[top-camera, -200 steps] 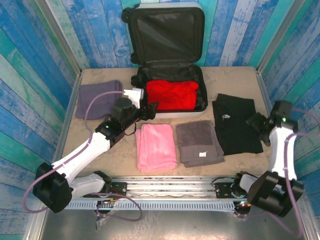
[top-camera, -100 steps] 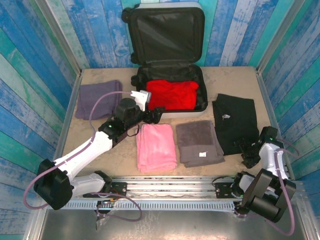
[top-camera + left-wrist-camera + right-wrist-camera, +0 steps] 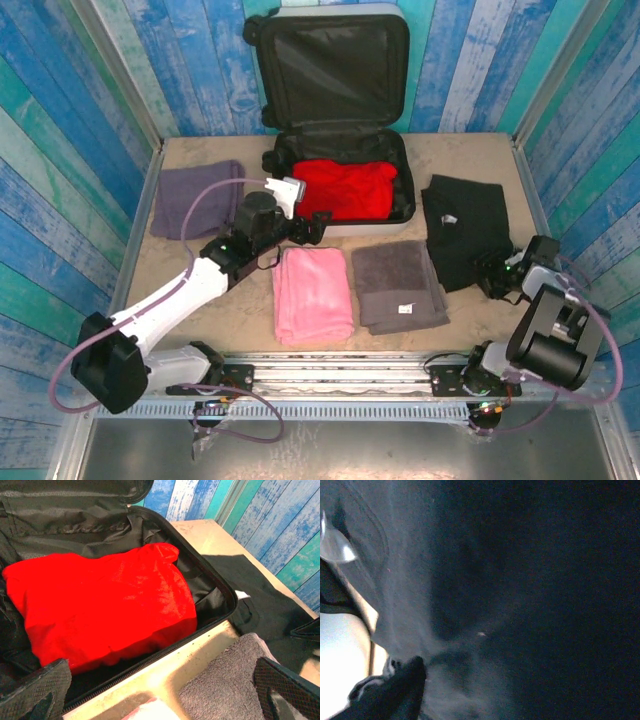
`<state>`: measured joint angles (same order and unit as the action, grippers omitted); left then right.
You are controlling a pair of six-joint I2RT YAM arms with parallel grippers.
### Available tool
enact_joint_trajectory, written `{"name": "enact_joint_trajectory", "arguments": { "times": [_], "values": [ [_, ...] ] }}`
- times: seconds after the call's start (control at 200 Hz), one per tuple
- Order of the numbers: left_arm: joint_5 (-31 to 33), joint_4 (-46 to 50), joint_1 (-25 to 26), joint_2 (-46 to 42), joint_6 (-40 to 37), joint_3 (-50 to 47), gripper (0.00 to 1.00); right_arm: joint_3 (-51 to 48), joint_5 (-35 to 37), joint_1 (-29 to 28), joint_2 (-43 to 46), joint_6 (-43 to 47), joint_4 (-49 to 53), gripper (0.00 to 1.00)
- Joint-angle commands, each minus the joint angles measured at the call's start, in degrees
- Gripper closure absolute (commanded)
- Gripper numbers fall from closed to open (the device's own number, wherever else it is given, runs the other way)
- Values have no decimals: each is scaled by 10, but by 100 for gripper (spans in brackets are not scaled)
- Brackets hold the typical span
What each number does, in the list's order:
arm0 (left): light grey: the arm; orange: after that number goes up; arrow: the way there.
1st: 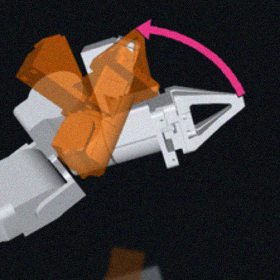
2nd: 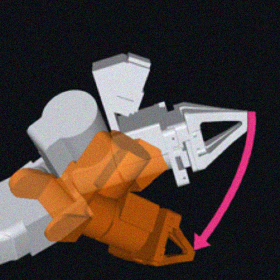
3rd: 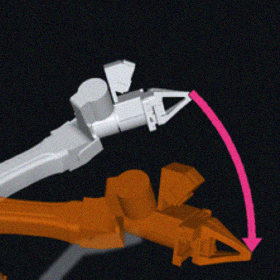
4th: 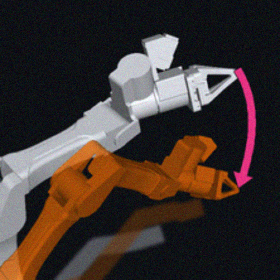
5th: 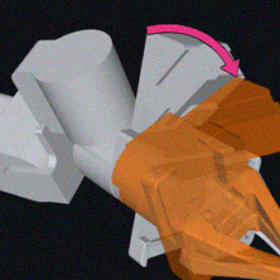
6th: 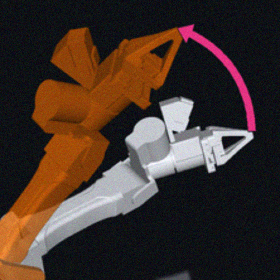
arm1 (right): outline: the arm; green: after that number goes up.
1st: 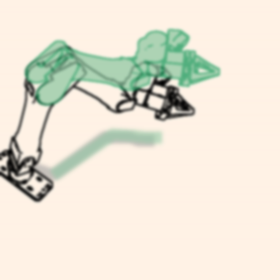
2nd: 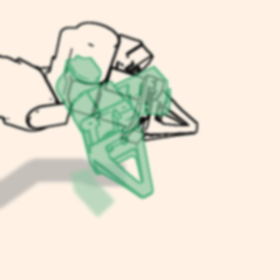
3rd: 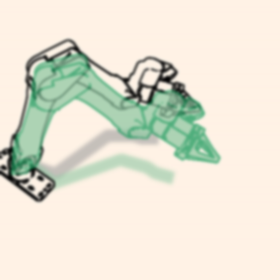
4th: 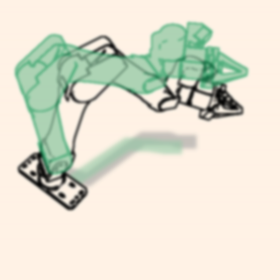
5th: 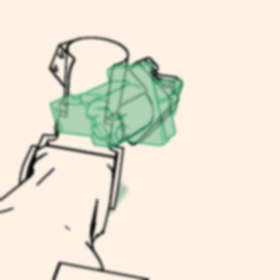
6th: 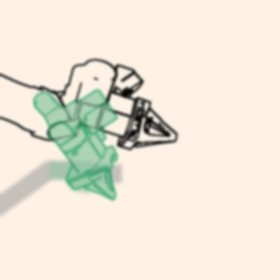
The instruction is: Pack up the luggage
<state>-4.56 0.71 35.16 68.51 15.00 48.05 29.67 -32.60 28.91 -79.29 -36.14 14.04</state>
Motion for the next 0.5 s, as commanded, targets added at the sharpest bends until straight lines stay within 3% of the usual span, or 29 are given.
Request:
{"name": "enact_joint_trajectory", "arguments": {
  "times": [0.0,0.17,0.496],
  "values": [
    [8,6,2,20,-2,23,3,-24,44,-2,-69,19,-9,66],
    [-5,-20,2,31,21,27,2,16,35,-3,-88,42,9,99],
    [-28,-87,4,80,86,36,3,124,72,-3,54,85,163,100]
  ]
}}
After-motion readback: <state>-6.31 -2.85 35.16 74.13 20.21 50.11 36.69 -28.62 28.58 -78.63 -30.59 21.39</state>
